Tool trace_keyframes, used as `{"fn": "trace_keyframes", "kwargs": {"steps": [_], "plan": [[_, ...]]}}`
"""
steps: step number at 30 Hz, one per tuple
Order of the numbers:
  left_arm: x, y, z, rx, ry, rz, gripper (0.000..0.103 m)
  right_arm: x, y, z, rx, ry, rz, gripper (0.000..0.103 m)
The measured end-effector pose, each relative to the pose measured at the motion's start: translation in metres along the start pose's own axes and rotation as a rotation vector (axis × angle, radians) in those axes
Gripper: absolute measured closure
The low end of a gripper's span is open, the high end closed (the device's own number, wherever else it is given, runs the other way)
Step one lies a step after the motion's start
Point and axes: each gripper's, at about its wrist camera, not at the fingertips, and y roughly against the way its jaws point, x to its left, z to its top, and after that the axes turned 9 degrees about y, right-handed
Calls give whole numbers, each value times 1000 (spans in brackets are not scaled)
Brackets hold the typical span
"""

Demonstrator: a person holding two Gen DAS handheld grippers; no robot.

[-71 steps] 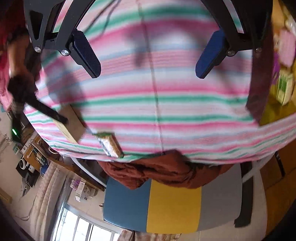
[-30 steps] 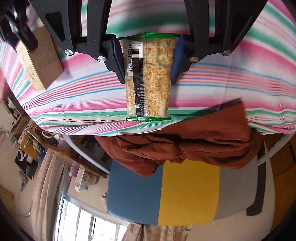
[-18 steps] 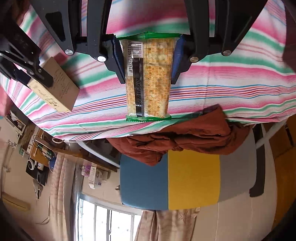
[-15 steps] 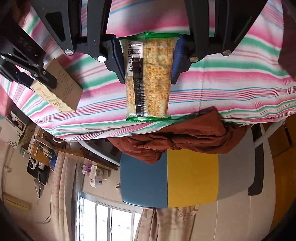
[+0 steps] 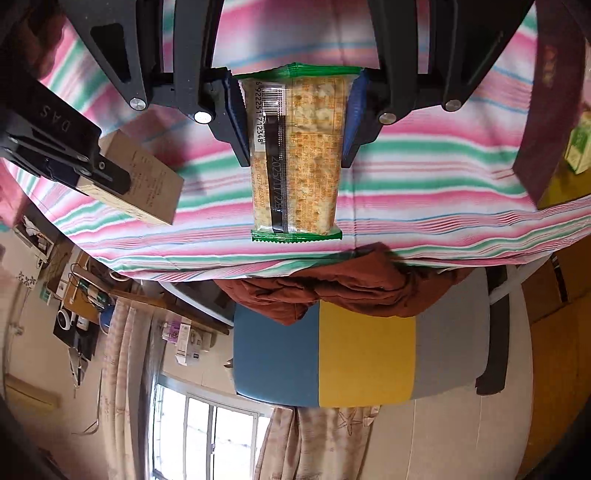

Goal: Organize objects
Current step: 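Carry the cracker packet and medicine box over the gold tray, then lower both items into the tray and open both grippers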

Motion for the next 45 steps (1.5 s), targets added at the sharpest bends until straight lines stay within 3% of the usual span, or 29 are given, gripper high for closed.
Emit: {"fn": "trace_keyframes", "kwargs": {"steps": [11,15,26,35,41,45], "plan": [[27,42,-19,41,34,-25,57,33,38,-12,2,4,70,49],[35,69,-24,20,11,-38,57,48,53,-11,-11,6,114,50],[92,142,-29,-26,73,-60,57,119,80,0,-43,51,280,50],[164,187,-24,-95,147,27,57,198,92,26,-59,114,437,50],[213,195,-28,-33,179,70,56,259,80,46,-31,158,535,50],[239,198,-35,-1,175,102,56,297,66,56,-8,196,552,50]]}}
